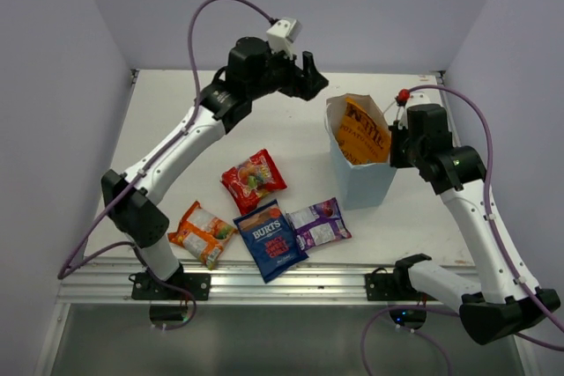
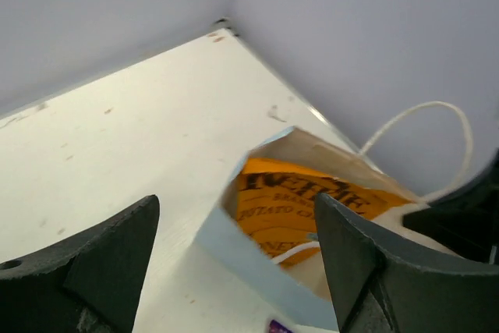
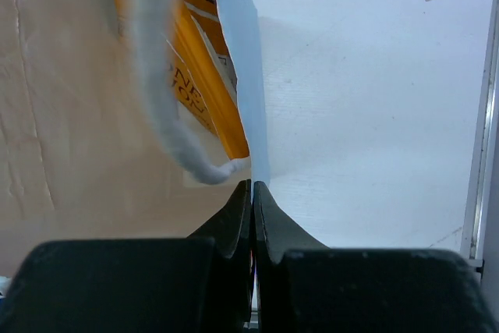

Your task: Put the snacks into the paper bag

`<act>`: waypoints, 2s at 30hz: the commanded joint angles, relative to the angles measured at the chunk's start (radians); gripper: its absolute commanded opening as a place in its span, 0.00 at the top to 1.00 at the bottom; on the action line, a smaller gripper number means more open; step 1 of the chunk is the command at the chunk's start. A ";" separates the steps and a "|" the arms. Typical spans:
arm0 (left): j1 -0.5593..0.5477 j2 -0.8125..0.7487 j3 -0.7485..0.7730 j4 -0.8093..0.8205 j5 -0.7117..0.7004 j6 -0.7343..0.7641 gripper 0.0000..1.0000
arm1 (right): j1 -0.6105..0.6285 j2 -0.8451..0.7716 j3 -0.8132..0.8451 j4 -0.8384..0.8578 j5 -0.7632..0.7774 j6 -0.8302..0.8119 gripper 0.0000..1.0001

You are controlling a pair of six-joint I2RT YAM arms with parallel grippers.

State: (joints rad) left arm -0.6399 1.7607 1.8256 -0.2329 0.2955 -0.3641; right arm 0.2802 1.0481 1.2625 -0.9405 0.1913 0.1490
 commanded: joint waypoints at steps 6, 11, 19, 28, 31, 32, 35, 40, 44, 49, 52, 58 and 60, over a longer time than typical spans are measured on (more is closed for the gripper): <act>0.077 -0.142 -0.302 -0.200 -0.530 0.028 0.15 | 0.001 0.016 0.015 0.078 -0.035 -0.003 1.00; 0.083 -0.130 -0.560 -0.158 -0.584 0.025 0.13 | 0.001 0.007 0.005 0.089 -0.052 -0.002 1.00; 0.083 -0.026 -0.664 -0.134 -0.602 0.037 0.12 | 0.001 0.001 0.006 0.085 -0.064 -0.003 1.00; 0.083 -0.006 -0.667 -0.151 -0.587 0.047 1.00 | 0.001 0.003 0.006 0.083 -0.062 -0.005 1.00; 0.083 -0.006 -0.661 -0.158 -0.573 0.053 1.00 | 0.001 0.006 0.006 0.083 -0.062 -0.003 1.00; 0.083 -0.012 -0.657 -0.161 -0.572 0.050 1.00 | 0.001 0.006 0.006 0.083 -0.062 -0.003 1.00; 0.083 -0.062 -0.611 -0.171 -0.561 0.034 1.00 | 0.001 0.004 0.005 0.083 -0.061 -0.002 1.00; 0.082 -0.127 -0.421 -0.226 -0.512 0.024 1.00 | 0.001 0.006 0.002 0.085 -0.058 0.003 1.00; 0.075 -0.177 -0.292 -0.241 -0.429 0.008 1.00 | 0.001 0.006 -0.002 0.082 -0.049 0.004 1.00; 0.054 -0.211 -0.151 -0.157 -0.267 -0.001 1.00 | 0.001 0.009 -0.005 0.086 -0.052 0.006 1.00; 0.037 -0.187 -0.011 -0.097 -0.198 -0.029 1.00 | 0.001 0.012 -0.005 0.086 -0.052 0.004 1.00; -0.029 -0.012 0.417 -0.013 -0.118 -0.073 1.00 | 0.001 0.007 -0.005 0.085 -0.056 0.003 1.00; -0.044 0.025 0.475 0.064 -0.102 -0.100 1.00 | 0.001 0.003 -0.005 0.082 -0.055 0.004 1.00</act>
State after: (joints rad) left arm -0.6556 1.7622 2.1693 -0.4046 0.1120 -0.4065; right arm 0.2802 1.0649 1.2560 -0.8986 0.1535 0.1501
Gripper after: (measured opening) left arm 0.008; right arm 0.011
